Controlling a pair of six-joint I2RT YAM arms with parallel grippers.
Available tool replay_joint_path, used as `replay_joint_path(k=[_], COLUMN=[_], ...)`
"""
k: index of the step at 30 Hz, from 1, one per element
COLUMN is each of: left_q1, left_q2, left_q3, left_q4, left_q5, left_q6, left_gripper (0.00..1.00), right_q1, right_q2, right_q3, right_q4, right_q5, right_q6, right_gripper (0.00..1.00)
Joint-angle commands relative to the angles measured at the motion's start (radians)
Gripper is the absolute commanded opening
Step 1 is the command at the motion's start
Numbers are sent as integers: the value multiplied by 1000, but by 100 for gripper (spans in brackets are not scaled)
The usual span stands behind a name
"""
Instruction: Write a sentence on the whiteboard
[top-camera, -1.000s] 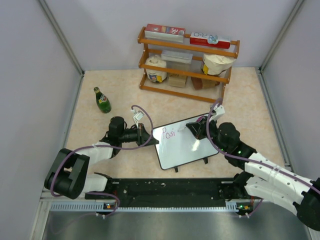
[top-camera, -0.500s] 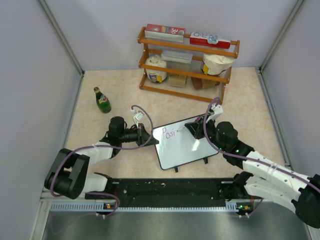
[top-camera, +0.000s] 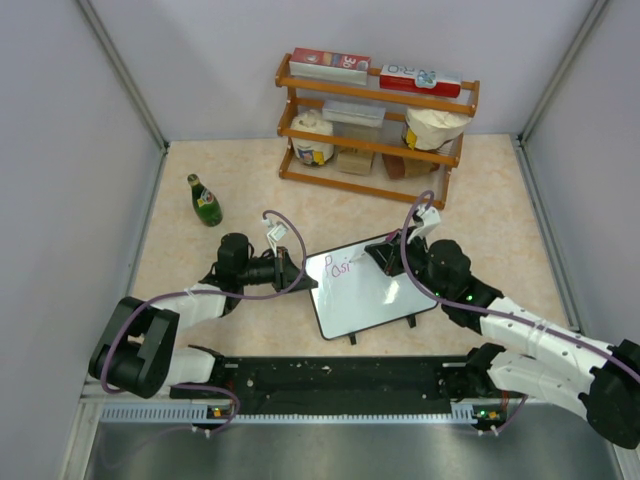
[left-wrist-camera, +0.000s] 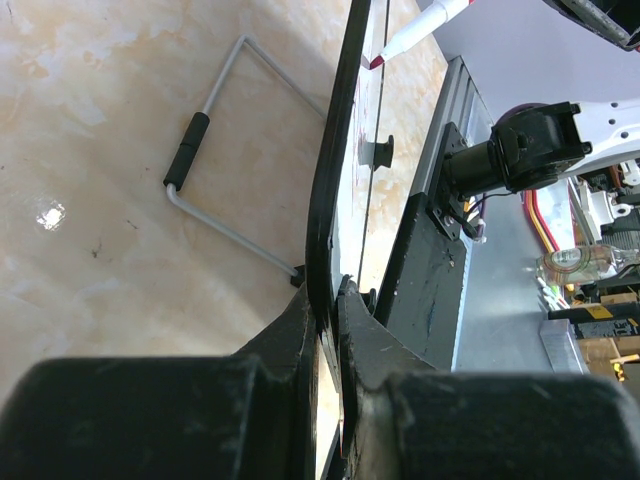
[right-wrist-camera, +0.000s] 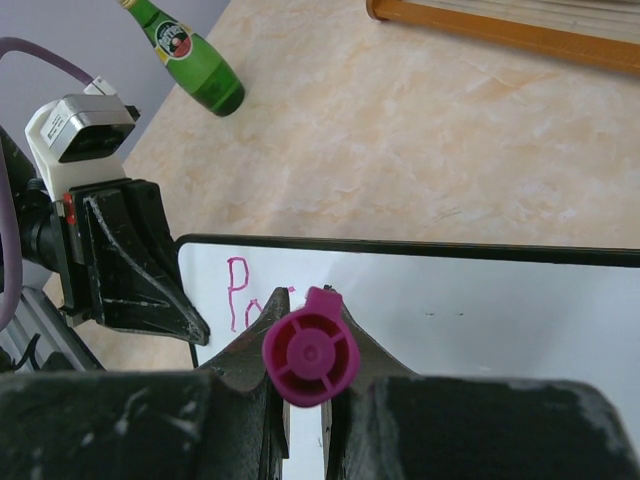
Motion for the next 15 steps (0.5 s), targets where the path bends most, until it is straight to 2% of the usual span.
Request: replay_joint_path(k=[1,15], left_q1=[-5,-5], left_q2=[10,10], left_q3=[-1,-1], left_q4=[-25,-25], left_q5=[-70,-67], left_q6=[93,93], left_gripper=[0,0], right_q1=[-8,-9], right_q2=[-4,-13], right_q3=[35,26], right_q4=[29,-26], right_q5=[25,93], right_q6=[-4,-27], right_gripper=[0,0])
